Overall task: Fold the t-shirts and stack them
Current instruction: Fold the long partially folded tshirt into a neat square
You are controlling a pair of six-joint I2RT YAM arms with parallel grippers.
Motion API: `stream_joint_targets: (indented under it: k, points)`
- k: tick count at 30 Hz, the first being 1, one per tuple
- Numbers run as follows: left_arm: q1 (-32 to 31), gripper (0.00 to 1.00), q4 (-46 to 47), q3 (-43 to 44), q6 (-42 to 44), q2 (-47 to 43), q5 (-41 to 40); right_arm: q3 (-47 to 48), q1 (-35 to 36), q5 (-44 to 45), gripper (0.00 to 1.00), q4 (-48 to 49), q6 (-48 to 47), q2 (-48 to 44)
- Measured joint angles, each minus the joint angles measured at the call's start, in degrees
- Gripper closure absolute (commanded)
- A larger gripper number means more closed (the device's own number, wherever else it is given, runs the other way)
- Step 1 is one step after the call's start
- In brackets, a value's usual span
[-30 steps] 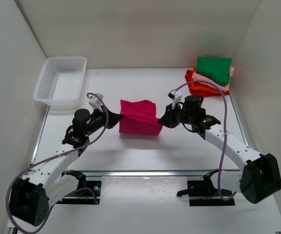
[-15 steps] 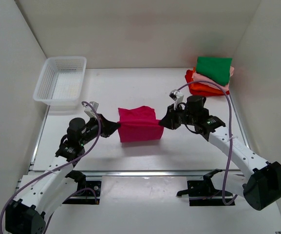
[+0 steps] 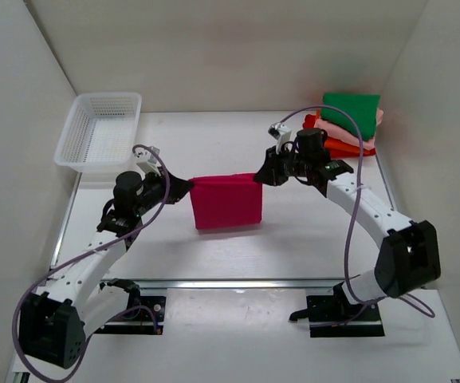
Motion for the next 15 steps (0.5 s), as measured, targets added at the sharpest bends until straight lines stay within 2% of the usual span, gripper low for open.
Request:
stream_joint_targets:
  k: [9, 15]
  points:
    - [1.60, 1.00, 7.23, 2.23, 1.22, 15.89, -3.58, 10.29, -2.95, -2.19, 1.00, 3.08, -2.49, 17.77]
    - [2.93, 1.00, 13.16, 6.36, 1.55, 27.30, -6.64, 21.22, -3.93, -3.39, 1.00, 3.41, -3.56, 30.34]
